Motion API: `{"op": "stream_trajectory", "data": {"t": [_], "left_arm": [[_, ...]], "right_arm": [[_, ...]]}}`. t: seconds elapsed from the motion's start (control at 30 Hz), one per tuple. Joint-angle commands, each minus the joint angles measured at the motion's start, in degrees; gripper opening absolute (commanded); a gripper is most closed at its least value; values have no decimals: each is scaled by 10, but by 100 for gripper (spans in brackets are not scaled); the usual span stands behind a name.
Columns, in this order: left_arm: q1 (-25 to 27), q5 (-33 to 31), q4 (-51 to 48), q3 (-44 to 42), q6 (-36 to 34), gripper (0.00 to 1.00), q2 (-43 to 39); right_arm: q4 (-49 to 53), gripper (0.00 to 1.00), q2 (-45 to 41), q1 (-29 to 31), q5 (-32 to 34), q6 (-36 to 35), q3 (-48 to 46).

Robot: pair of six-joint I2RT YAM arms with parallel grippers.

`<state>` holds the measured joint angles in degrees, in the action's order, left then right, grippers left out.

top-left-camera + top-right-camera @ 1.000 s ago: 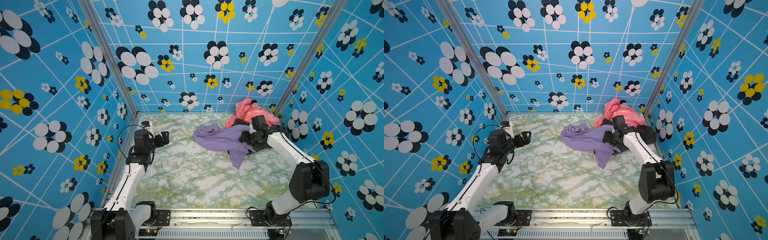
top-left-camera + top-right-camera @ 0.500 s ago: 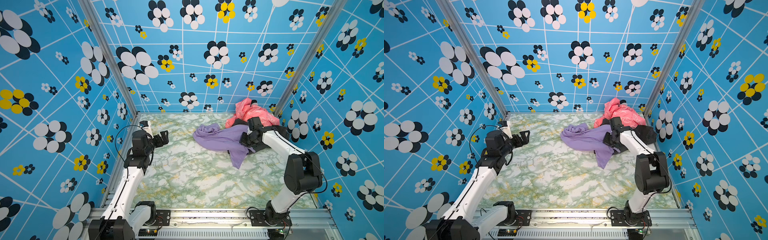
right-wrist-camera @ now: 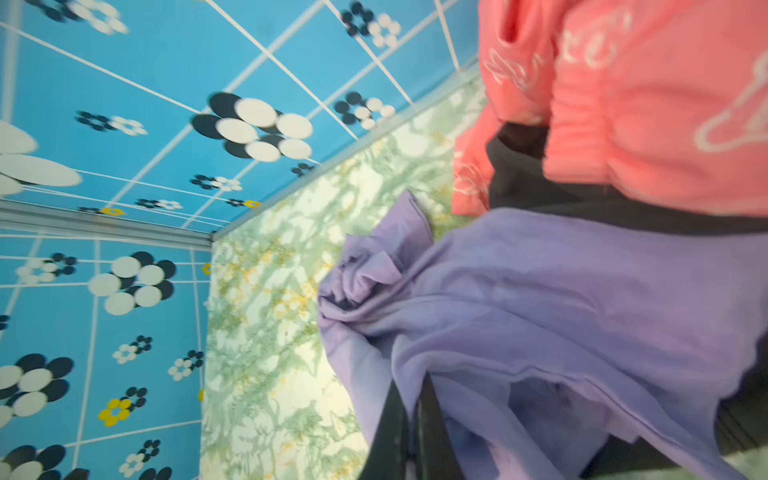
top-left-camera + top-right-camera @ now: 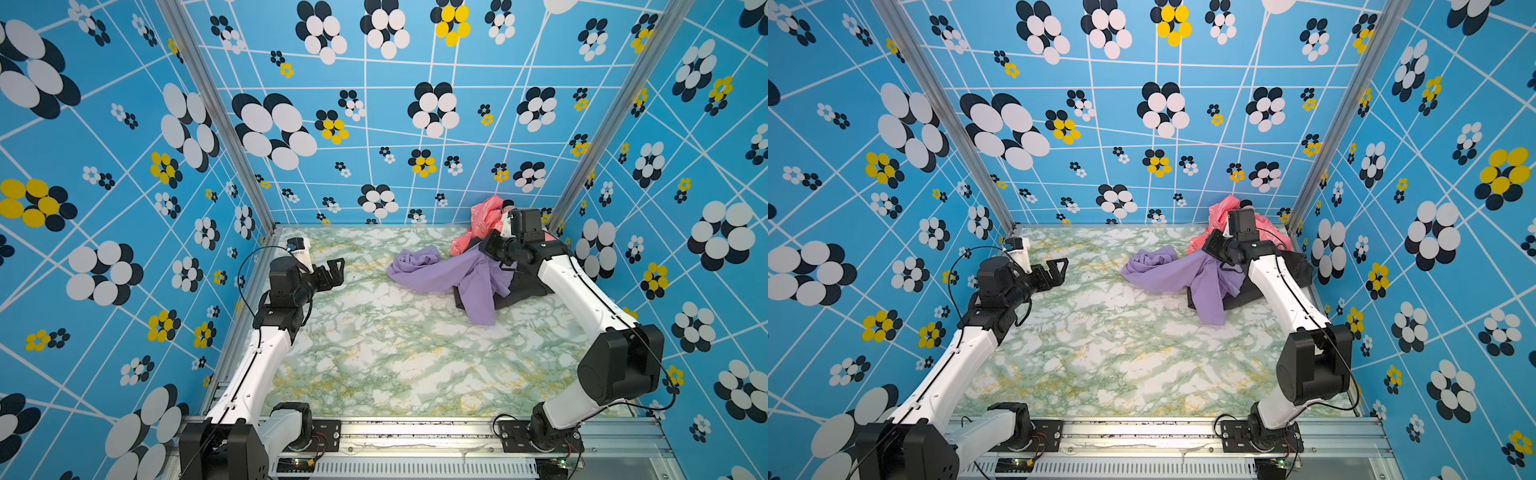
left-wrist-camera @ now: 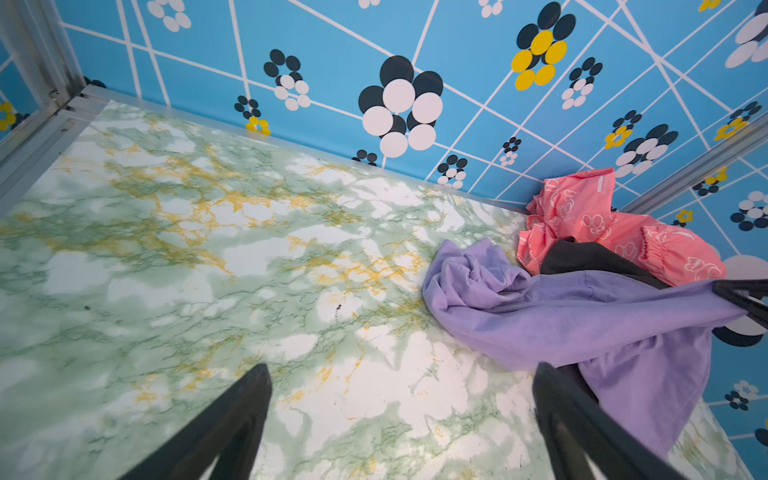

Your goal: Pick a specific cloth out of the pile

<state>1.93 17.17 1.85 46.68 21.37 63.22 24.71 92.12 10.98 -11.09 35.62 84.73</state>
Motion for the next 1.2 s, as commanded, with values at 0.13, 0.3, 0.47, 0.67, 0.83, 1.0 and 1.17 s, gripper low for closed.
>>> {"op": "stream_trajectory", "data": {"t": [0.13,0.3,0.47,0.67,0.83,1.0,1.17], "left_arm": [[44,58,121,39,-3,99,33],[82,95,175,62,-5,99,70],[122,130,201,102,-11,99,115],[155,156,212,136,-30,100,161],[162,168,192,141,-39,83,185],[162,171,200,137,-33,53,200],[161,178,196,159,-22,1,226]], "right_arm": [[-47,0,24,71,-43,-23,129],[-13,0,82,137,-75,-59,223],[63,0,159,196,-116,-107,343],[139,0,229,254,-138,-131,455],[116,0,224,268,-145,-112,436],[91,0,210,268,-148,-100,412],[79,4,213,268,-175,-75,402]]}}
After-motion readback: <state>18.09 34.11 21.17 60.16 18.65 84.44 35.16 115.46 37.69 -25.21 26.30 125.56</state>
